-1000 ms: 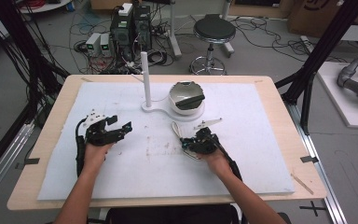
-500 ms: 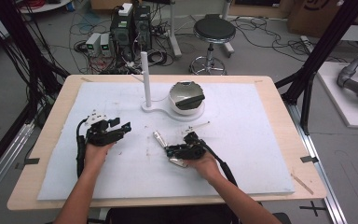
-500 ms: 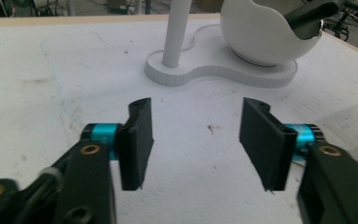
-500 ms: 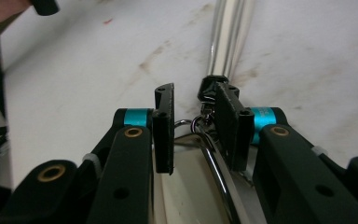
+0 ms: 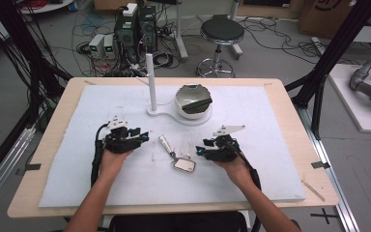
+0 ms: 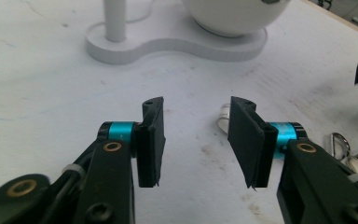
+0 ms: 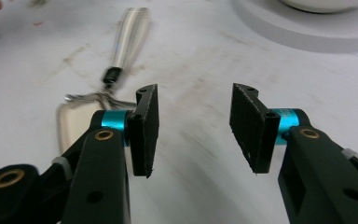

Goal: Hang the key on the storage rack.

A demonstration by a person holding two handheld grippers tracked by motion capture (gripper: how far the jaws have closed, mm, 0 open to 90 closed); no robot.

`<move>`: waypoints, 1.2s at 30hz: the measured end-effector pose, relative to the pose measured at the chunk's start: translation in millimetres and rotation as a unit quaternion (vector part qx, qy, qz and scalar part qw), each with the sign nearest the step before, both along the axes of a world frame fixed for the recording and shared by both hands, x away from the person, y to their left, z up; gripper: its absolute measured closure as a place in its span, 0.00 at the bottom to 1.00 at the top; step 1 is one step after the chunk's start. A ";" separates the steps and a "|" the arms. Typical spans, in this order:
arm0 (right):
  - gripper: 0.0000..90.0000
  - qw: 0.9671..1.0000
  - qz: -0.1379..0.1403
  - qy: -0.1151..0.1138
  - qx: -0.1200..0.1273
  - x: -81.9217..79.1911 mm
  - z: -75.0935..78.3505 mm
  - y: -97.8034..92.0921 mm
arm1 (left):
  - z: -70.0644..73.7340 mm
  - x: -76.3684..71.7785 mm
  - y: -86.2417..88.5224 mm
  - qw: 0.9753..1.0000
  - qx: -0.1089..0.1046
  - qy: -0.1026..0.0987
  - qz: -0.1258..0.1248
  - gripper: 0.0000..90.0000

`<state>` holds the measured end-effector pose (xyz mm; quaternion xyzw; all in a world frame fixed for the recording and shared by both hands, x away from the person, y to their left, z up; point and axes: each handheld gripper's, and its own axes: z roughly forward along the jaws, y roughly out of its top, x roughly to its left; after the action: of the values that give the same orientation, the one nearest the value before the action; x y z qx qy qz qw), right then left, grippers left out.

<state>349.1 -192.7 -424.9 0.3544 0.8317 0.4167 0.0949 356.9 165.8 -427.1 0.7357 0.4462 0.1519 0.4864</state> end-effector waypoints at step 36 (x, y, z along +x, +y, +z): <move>0.60 0.990 -0.128 -0.055 0.010 0.1 14.5 -94.5 | -13.7 43.6 -90.6 0.994 0.080 0.054 -0.057 0.70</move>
<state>349.3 -287.1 -410.4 0.4353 0.7690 0.4284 0.1888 400.5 75.3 -440.8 0.8039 0.4154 0.1192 0.4086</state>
